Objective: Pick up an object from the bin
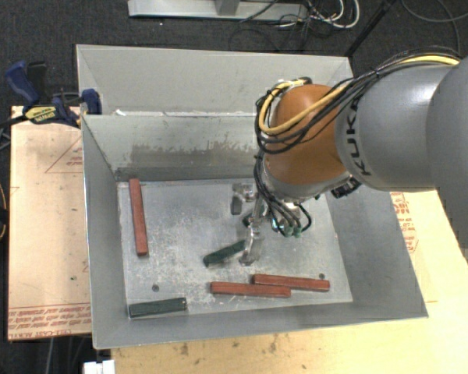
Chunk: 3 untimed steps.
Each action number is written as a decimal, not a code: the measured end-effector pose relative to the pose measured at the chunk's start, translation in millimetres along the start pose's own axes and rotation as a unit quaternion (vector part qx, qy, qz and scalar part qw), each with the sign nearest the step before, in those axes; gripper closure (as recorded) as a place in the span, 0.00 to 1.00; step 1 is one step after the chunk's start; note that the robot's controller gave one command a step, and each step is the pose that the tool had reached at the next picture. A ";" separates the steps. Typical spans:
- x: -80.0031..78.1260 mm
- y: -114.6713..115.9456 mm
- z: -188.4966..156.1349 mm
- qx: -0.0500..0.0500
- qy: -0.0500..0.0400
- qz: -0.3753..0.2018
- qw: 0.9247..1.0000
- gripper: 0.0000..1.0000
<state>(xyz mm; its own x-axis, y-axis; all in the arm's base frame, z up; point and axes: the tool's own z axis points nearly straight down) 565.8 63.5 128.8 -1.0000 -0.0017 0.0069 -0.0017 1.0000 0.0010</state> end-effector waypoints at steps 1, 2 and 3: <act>-2.0 -0.2 -4.2 0.000 -0.004 0.001 1.000 0.00; 18.5 -8.9 59.0 0.000 -0.004 0.027 1.000 1.00; 18.5 -9.0 59.0 0.000 -0.004 0.027 1.000 1.00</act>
Offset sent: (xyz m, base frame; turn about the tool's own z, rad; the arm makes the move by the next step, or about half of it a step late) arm -0.0193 -0.0097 -0.0588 0.0537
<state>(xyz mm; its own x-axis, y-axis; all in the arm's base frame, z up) 546.9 54.6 69.9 -0.9986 0.0520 -0.0006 0.0520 0.9986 0.0018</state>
